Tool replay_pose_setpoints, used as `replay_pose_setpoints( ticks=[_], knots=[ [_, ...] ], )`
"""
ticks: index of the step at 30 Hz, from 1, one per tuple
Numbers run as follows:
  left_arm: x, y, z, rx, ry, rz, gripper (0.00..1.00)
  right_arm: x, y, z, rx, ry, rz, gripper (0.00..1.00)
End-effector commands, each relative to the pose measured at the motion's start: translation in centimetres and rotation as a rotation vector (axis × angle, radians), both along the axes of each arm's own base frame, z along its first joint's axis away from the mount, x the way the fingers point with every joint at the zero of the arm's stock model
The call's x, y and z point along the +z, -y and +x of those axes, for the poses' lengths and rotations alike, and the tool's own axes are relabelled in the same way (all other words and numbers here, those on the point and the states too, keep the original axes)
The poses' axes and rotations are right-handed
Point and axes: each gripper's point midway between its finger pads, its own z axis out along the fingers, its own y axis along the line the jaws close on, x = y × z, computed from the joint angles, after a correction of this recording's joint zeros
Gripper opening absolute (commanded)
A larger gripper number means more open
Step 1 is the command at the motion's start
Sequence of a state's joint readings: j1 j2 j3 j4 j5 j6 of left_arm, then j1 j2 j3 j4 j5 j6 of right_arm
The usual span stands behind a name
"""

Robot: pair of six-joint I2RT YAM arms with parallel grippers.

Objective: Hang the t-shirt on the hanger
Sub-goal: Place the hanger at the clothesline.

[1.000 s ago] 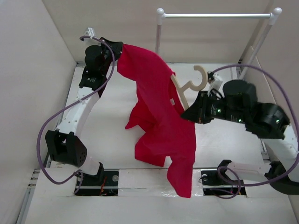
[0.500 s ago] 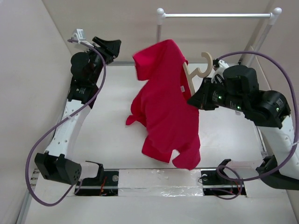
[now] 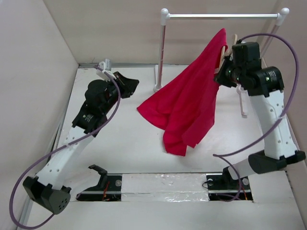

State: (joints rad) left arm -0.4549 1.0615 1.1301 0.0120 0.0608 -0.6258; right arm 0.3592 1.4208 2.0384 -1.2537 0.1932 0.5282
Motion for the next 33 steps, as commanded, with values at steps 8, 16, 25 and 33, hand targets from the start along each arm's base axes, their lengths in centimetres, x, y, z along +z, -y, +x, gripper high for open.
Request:
replay_pose_setpoints(
  ticks=[8, 16, 25, 33],
  knots=[
    [-0.5, -1.9, -6.6, -0.049, 0.044, 0.137, 0.45, 6.7, 5.5, 10.3, -0.180, 0.243, 0.012, 0.00],
    [-1.7, -3.0, -8.3, -0.051, 0.023, 0.152, 0.54, 7.3, 9.1, 14.8, -0.235, 0.299, 0.027, 0.00],
    [-1.6, -2.0, -7.6, -0.073, 0.018, 0.124, 0.53, 8.8, 10.5, 17.6, -0.208, 0.388, 0.094, 0.00],
    [-1.9, -1.1, -7.1, -0.088, 0.001, 0.090, 0.51, 9.2, 13.3, 19.4, -0.218, 0.432, 0.122, 0.00]
  ],
)
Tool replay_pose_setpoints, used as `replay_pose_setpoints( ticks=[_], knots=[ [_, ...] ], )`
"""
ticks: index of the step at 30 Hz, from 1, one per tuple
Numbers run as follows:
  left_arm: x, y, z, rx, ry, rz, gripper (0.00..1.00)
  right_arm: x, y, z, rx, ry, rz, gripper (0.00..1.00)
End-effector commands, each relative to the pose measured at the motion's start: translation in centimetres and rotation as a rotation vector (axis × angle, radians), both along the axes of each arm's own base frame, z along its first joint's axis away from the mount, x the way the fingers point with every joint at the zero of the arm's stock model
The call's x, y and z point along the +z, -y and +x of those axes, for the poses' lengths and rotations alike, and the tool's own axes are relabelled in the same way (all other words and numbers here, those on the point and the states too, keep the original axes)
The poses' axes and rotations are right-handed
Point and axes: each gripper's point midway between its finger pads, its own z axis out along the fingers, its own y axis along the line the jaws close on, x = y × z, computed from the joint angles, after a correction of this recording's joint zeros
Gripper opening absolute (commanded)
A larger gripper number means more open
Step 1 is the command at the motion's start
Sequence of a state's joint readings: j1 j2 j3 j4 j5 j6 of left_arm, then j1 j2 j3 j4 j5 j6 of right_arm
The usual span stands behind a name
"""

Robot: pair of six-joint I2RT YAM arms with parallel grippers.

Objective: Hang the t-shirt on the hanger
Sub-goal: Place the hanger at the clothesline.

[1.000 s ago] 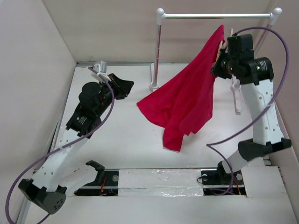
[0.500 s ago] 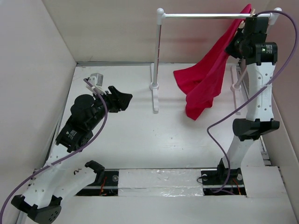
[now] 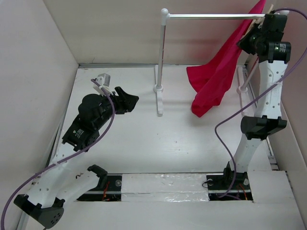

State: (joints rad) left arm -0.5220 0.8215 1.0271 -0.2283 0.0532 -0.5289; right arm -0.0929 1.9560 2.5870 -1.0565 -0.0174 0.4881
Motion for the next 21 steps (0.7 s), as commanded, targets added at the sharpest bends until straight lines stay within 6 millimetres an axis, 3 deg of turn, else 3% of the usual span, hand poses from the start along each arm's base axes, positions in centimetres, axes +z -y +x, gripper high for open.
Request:
replay_pose_setpoints(
  ticks=[1, 10, 21],
  knots=[
    [1.2, 0.7, 0.3, -0.020, 0.035, -0.043, 0.51, 6.4, 0.6, 1.2, 0.023, 0.239, -0.006, 0.00],
    [0.8, 1.3, 0.8, -0.027, 0.015, -0.067, 0.48, 2.8, 1.8, 2.9, 0.009, 0.164, -0.002, 0.00],
    [0.9, 1.3, 1.2, -0.018, 0.018, -0.053, 0.47, 1.0, 2.9, 2.7, -0.004, 0.135, 0.013, 0.00]
  ],
)
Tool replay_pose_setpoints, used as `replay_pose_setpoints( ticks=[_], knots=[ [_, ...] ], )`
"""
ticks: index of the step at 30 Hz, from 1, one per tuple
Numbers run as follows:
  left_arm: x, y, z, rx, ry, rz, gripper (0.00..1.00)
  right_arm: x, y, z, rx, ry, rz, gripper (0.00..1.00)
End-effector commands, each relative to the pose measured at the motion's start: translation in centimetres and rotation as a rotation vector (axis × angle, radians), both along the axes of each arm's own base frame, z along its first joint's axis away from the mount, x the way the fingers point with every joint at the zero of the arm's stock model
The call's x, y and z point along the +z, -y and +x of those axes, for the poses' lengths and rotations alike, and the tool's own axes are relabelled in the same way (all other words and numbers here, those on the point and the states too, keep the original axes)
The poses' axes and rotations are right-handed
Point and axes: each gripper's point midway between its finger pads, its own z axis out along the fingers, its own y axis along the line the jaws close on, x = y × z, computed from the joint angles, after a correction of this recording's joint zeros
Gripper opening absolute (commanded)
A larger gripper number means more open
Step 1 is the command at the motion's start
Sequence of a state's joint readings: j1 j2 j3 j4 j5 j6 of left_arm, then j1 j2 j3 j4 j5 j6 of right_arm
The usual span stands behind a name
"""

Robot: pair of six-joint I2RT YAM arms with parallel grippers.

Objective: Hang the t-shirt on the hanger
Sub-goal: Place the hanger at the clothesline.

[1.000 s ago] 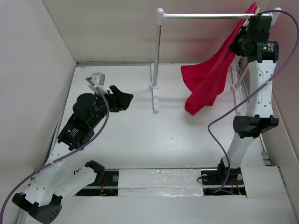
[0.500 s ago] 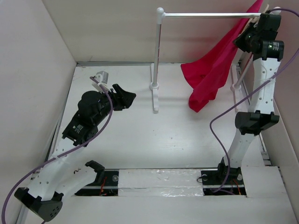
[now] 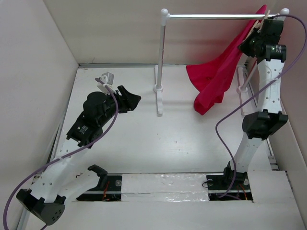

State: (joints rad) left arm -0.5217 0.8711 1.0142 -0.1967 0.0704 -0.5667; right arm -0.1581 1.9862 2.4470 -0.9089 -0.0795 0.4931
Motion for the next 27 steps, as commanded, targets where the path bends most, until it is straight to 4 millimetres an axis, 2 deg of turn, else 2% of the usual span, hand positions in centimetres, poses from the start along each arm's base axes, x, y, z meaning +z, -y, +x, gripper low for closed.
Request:
replay_pose_setpoints(
  ticks=[1, 11, 17, 18, 19, 21, 22, 23, 26, 27],
  knots=[
    [2.3, 0.3, 0.3, -0.005, 0.070, -0.035, 0.47, 4.7, 0.2, -0.5, 0.003, 0.156, -0.012, 0.00],
    [2.3, 0.6, 0.5, -0.017, 0.074, -0.029, 0.47, 5.3, -0.6, -1.6, 0.027, 0.176, 0.007, 0.00],
    [2.1, 0.8, 0.5, -0.027, 0.068, -0.027, 0.47, 4.0, -0.3, -2.1, 0.034, 0.146, 0.002, 0.00],
    [1.8, 0.8, 0.4, -0.028, 0.064, -0.025, 0.47, 4.0, 0.0, -2.4, 0.034, 0.149, 0.008, 0.06],
    [1.9, 0.7, 0.4, -0.027, 0.066, -0.025, 0.47, 4.0, -0.1, -2.4, 0.039, 0.149, 0.012, 0.06],
    [1.9, 0.8, 0.4, -0.028, 0.064, -0.028, 0.47, 3.8, -0.5, -2.6, 0.054, 0.153, 0.025, 0.21],
    [1.9, 0.7, 0.4, -0.028, 0.067, -0.028, 0.47, 4.2, -0.7, -2.9, 0.059, 0.163, 0.030, 0.34],
    [2.0, 0.7, 0.4, -0.028, 0.069, -0.029, 0.47, 4.5, -0.7, -3.0, 0.059, 0.167, 0.031, 0.38],
    [2.5, 0.7, 0.3, -0.030, 0.077, -0.033, 0.47, 6.6, -0.8, -4.0, 0.048, 0.213, 0.022, 0.54],
    [2.8, 0.7, 0.2, -0.033, 0.081, -0.035, 0.47, 8.4, -0.7, -4.8, 0.038, 0.253, 0.010, 0.56]
  ],
)
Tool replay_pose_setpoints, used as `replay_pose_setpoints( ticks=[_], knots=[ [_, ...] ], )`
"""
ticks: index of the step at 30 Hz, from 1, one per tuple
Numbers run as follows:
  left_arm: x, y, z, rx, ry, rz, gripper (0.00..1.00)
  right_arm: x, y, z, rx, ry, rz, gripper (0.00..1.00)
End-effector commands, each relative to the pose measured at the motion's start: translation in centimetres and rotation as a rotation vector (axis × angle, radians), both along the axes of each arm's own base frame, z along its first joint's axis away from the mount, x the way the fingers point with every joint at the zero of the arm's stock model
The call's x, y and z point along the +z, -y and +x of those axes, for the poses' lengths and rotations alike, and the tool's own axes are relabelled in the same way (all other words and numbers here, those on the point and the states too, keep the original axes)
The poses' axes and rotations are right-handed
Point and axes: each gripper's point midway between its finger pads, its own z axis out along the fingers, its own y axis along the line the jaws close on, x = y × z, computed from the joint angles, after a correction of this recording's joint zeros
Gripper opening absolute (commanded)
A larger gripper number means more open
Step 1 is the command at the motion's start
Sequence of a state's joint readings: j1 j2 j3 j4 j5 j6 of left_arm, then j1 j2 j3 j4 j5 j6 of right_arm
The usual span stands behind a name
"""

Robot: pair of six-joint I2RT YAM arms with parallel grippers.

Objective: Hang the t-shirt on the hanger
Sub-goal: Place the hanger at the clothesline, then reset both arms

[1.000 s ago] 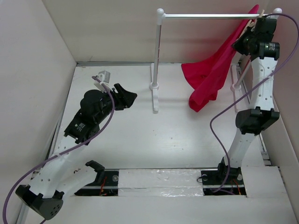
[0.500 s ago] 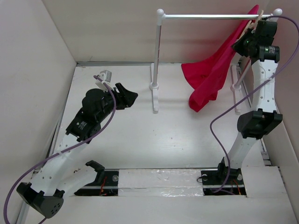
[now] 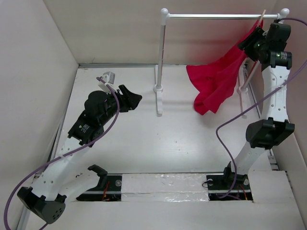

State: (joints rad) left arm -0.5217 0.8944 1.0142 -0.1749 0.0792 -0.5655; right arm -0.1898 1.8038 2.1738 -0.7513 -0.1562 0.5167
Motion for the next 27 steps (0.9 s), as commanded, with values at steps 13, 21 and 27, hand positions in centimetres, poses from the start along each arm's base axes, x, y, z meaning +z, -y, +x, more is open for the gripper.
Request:
replay_pose_setpoints(
  ticks=[13, 21, 27],
  knots=[
    [7.4, 0.3, -0.4, -0.039, 0.147, -0.046, 0.49, 15.5, -0.4, -11.5, -0.113, 0.449, 0.007, 0.89],
    [11.7, 0.2, -1.1, -0.058, 0.263, -0.063, 0.60, 15.8, -8.5, -20.4, 0.160, 0.588, 0.102, 1.00],
    [13.0, 0.0, -1.6, -0.056, 0.272, -0.092, 0.68, 15.1, -15.5, -28.3, 0.497, 0.688, 0.126, 1.00]
  ],
)
